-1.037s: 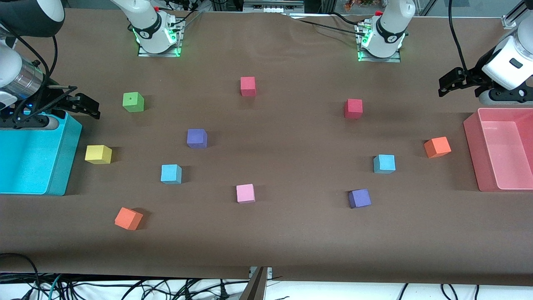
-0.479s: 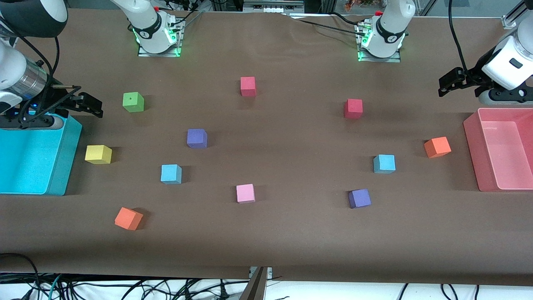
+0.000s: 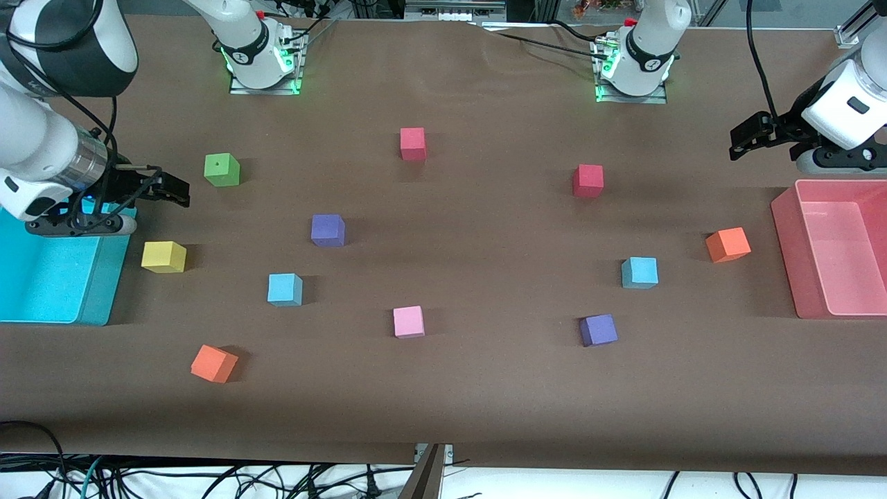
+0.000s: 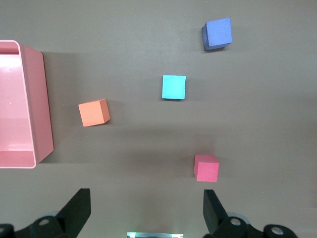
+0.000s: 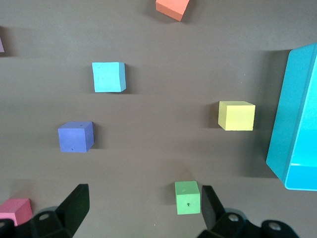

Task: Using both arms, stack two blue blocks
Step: 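Reach the right gripper down to the light blue cube near the yellow cube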

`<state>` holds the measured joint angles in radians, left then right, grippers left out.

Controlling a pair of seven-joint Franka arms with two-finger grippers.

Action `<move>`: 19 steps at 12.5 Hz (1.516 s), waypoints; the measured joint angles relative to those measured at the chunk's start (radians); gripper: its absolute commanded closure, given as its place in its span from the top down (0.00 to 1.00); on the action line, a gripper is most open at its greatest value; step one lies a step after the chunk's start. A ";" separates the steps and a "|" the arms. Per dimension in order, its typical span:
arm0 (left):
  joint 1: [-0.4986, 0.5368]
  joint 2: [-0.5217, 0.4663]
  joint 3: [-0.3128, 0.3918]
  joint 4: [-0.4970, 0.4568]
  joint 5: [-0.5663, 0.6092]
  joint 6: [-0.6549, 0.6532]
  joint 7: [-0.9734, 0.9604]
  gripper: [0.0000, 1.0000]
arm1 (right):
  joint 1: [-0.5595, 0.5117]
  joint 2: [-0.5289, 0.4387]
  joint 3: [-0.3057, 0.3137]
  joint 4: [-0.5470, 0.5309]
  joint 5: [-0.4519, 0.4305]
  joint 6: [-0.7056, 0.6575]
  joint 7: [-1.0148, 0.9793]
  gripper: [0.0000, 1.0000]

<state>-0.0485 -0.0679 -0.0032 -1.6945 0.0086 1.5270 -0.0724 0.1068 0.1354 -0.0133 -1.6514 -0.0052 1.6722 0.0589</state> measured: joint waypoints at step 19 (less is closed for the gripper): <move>0.004 0.001 -0.001 -0.003 0.000 -0.001 0.000 1.00 | 0.092 0.469 0.010 -0.011 0.076 0.582 0.007 1.00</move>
<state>-0.0444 -0.0669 -0.0038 -1.6972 0.0086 1.5259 -0.0724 0.1991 0.6045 -0.0032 -1.6627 0.0711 2.2544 0.0658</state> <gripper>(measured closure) 0.000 0.000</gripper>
